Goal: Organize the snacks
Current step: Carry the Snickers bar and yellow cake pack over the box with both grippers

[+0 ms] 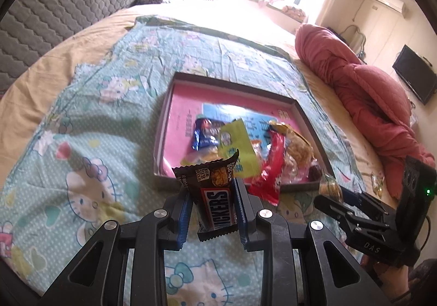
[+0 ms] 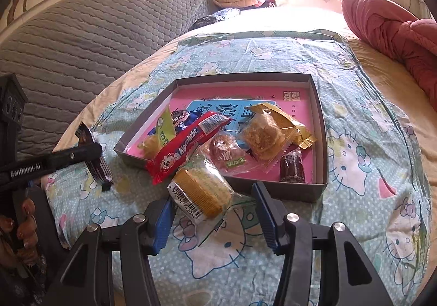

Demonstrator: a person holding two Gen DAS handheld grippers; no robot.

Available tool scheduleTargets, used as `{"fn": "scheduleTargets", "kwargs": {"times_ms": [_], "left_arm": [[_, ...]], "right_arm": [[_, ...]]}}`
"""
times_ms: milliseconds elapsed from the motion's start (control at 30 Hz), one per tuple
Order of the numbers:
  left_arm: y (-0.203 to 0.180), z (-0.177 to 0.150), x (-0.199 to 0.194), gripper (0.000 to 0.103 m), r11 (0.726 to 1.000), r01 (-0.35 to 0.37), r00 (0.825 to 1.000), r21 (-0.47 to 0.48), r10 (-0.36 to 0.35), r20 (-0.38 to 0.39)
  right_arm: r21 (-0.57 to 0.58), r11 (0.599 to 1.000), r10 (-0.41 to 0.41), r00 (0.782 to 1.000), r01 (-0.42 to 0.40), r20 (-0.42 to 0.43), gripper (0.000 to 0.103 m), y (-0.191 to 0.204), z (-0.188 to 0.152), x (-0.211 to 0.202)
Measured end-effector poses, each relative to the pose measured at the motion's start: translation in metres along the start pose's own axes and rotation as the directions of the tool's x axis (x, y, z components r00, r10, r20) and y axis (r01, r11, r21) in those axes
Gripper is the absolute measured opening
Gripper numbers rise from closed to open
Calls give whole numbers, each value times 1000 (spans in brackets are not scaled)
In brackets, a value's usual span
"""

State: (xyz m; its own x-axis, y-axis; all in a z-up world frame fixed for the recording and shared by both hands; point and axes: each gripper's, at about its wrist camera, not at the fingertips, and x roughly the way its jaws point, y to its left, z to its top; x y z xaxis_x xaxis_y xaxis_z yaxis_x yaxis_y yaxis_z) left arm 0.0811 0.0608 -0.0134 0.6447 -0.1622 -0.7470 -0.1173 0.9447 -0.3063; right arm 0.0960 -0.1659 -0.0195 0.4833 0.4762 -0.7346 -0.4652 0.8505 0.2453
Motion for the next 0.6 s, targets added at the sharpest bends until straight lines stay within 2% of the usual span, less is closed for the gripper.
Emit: {"fn": "scheduleTargets", "kwargs": {"times_ms": [367, 600], "left_arm": [[16, 19, -5, 29, 999, -16, 998, -30, 18, 60], [21, 26, 3, 29, 999, -21, 998, -38, 23, 65]], "right_arm": [[18, 1000, -13, 999, 13, 31, 55, -9, 7, -4], [11, 1000, -18, 999, 17, 49, 55, -10, 12, -5]]}}
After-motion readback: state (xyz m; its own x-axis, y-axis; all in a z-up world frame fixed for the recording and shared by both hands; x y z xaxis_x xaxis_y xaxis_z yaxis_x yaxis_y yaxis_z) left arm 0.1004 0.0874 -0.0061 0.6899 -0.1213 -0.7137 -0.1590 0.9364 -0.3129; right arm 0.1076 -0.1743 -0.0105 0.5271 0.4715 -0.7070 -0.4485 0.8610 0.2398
